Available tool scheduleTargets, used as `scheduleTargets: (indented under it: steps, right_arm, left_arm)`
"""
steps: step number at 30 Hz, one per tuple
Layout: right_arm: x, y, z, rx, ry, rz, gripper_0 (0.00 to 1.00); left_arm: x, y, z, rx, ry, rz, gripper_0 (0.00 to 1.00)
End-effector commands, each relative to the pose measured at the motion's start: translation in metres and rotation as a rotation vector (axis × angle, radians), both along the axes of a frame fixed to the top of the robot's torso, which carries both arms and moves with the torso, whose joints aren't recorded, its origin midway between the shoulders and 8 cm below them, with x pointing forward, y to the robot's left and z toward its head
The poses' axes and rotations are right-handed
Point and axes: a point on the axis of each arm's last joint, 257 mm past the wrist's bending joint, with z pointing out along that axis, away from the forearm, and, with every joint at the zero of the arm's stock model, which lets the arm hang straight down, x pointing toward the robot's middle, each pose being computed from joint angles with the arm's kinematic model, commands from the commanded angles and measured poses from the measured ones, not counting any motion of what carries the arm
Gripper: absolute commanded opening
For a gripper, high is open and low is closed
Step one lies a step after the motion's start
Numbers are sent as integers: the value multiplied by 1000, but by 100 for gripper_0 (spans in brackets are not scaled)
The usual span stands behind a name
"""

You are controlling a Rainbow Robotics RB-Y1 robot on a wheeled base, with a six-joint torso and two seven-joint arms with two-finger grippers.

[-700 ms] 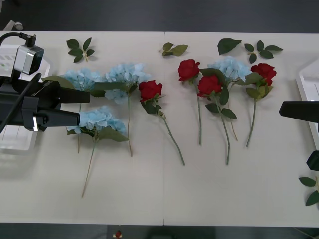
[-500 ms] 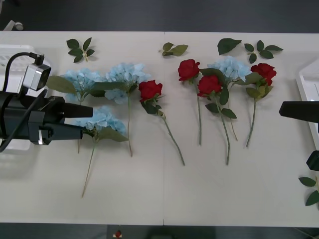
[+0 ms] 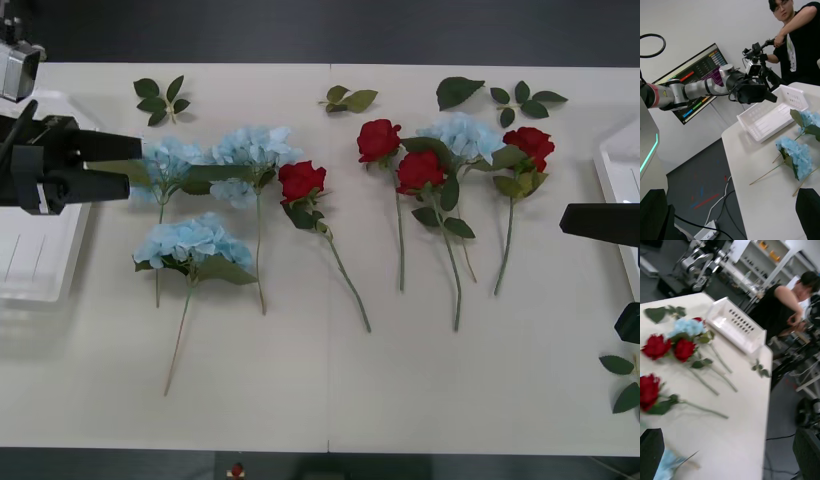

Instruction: Put the red flowers into the right box and the blue flowers into the left box

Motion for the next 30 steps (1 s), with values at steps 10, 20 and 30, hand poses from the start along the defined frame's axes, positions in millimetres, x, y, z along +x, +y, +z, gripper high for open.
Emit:
scheduleTargets:
  steps: [10, 20, 30]
  right_arm:
    - [-3, 2, 0, -21, -6, 15, 100]
    - [15, -8, 3, -44, -29, -46, 100]
    - [48, -6, 5, -1, 130, -210, 100]
  left_arm:
    - [76, 120, -56, 381, 222, 420, 100]
    - [87, 146, -106, 459, 439, 647, 100]
    - [105, 136, -139, 443, 564, 831, 100]
